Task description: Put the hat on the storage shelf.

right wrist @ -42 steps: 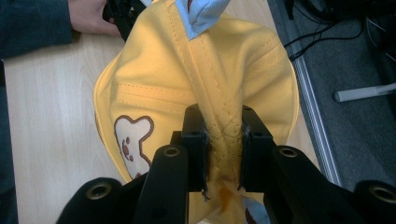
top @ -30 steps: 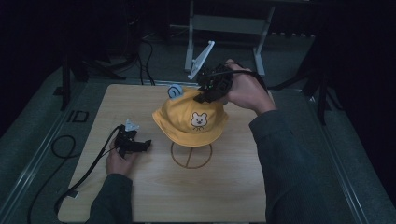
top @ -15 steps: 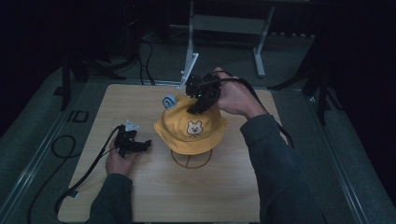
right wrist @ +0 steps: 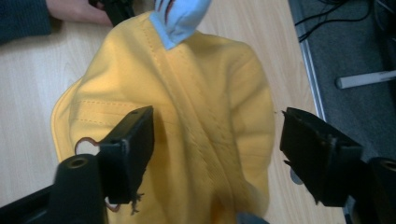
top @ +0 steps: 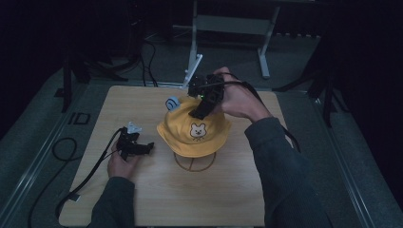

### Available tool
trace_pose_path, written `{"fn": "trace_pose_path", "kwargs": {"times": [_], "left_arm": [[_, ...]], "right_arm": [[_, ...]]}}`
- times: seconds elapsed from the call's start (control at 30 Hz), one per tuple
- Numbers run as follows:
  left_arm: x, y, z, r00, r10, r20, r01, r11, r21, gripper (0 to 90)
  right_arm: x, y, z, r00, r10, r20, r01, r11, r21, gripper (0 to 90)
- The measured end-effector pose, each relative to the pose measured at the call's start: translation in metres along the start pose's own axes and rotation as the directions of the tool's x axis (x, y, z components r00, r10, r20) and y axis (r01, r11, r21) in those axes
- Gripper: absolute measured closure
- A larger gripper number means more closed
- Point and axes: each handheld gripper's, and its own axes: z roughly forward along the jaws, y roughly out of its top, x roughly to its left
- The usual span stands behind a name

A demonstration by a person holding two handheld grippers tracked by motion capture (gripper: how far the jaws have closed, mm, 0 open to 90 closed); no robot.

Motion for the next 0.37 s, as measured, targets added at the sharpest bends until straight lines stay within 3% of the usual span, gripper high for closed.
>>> {"fn": "trace_pose_path", "kwargs": {"times": [0.37], "left_arm": [[0.000,0.000,0.000,1.0000,0.000,0.000,0.000,1.0000,0.000,14.3]], "right_arm": [[-0.008,-0.019,-0.020,0.9978,0.018,0.065,-0.018,1.000,0.010,20.8]]}}
